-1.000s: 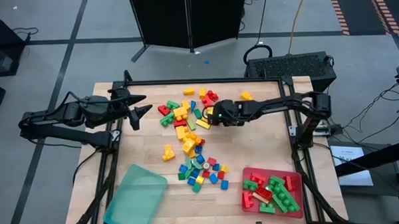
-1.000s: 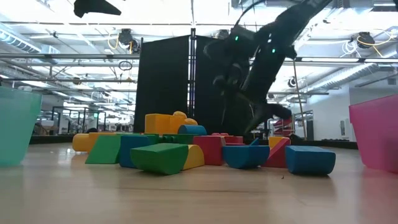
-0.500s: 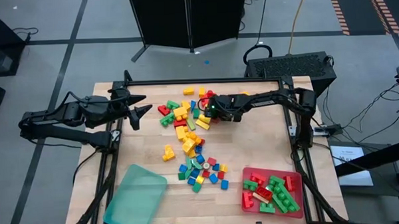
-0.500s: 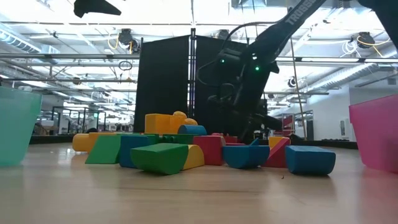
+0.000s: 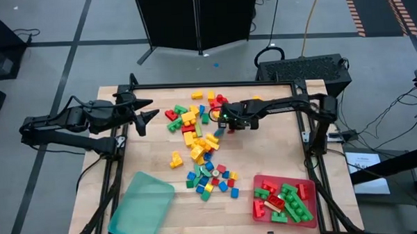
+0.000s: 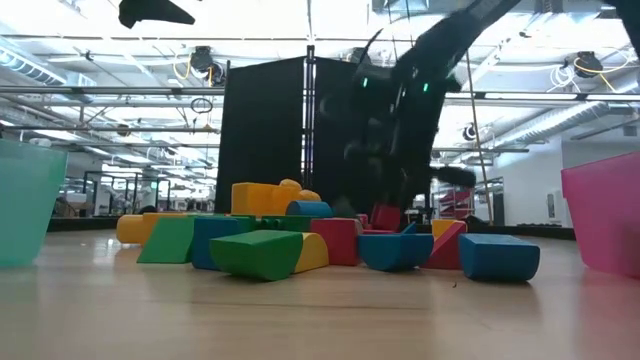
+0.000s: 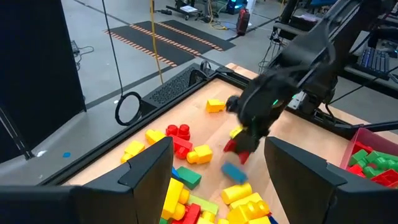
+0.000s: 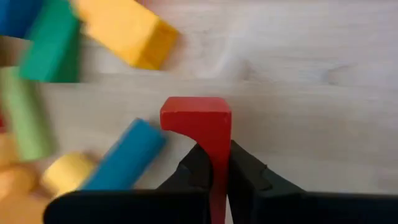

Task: Sort blocks by size
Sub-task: Put the red arc block into the pink bin

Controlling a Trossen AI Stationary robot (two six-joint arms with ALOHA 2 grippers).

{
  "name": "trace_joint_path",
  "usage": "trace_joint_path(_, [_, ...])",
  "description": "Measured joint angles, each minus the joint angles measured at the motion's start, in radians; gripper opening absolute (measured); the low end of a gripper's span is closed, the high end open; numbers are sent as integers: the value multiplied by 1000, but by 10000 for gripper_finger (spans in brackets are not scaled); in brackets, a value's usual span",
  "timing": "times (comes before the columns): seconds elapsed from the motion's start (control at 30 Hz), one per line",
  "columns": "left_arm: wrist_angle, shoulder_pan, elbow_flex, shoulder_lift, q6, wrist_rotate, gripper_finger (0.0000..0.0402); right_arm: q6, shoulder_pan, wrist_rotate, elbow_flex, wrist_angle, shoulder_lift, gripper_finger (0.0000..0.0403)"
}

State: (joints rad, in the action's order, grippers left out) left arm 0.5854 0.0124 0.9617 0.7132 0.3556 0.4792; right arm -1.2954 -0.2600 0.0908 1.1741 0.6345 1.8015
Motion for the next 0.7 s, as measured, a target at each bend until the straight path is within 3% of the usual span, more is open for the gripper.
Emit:
trace_joint_path(0.17, [0, 0, 0, 0, 0, 1, 255, 26, 80, 8, 12, 80, -108, 16])
trace_joint_path(0.37, [0, 0, 0, 0, 2, 1, 255, -30, 278, -67, 14, 213, -281, 15])
trace_joint_path(0.53, [-1, 0, 0, 0, 2, 5, 255, -216, 499, -155, 14, 401, -373, 15])
trace_joint_path(0.7, [-1, 0, 0, 0, 1, 5, 255, -453, 694, -215, 14, 500, -377, 15])
